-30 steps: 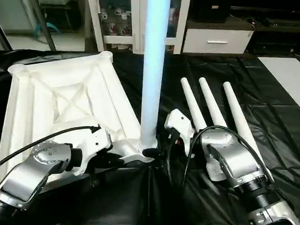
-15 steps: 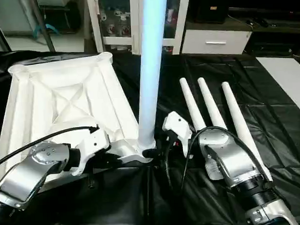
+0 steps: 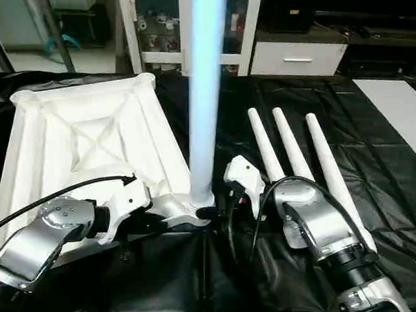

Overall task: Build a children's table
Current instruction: Insert table leg to table base, then rotate leg to tighten

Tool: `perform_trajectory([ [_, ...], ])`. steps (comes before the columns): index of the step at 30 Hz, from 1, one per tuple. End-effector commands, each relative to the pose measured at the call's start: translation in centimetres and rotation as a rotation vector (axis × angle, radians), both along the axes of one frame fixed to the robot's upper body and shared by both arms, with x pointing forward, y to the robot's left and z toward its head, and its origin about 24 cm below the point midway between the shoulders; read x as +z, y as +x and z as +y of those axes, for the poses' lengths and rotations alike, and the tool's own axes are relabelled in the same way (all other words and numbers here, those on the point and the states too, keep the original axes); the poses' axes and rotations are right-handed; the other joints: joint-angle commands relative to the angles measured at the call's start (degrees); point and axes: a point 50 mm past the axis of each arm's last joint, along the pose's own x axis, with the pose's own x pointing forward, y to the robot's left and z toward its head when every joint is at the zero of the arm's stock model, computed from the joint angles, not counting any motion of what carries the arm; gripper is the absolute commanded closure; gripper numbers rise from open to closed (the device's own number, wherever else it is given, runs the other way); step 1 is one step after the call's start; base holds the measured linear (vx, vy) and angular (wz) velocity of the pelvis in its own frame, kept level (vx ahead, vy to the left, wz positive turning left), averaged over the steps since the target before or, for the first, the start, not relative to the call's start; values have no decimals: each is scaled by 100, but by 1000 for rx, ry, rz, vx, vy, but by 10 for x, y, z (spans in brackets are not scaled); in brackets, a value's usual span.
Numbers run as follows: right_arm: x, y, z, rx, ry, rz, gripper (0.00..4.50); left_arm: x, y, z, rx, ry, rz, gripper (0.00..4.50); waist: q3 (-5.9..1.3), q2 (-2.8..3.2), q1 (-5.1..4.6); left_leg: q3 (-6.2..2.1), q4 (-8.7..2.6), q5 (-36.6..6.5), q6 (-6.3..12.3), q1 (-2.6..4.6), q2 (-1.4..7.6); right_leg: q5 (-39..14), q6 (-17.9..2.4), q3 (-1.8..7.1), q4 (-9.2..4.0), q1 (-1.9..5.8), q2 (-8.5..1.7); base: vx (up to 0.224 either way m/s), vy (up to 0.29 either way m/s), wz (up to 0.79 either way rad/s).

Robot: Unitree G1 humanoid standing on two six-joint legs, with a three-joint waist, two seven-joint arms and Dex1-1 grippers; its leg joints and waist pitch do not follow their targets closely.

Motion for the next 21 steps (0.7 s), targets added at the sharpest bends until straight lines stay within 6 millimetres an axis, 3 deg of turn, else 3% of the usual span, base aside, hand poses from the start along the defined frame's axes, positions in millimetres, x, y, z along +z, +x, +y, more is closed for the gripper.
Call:
perform_trajectory([
  [1, 4, 4, 2, -9, 16, -19, 111, 3, -5, -15, -85, -40, 7, 450, -309, 9, -3, -141, -446, -994, 168, 80, 297, -1061, -1332, 163, -367, 257, -293, 0, 0, 0],
  [4, 5, 5, 3, -6, 9, -32, 87, 3, -6, -15, -85, -40, 6, 450, -321, 19, 5, -137, -438, -957, 160, 93, 298, -1023, -1321, 168, -365, 245, -293, 0, 0, 0],
  [13, 3, 8, 8, -1, 9, -39, 87, 3, -4, -11, -78, -27, 4, 450, -318, 31, 20, -141, -446, -952, 146, 84, 292, -964, -1321, 162, -353, 255, -287, 0, 0, 0],
  [21, 2, 6, 6, 11, 17, -19, 150, 3, -4, -10, -78, -24, 5, 450, -325, 48, 19, -142, -442, -924, 152, 85, 293, -837, -1354, 162, -341, 261, -285, 0, 0, 0],
])
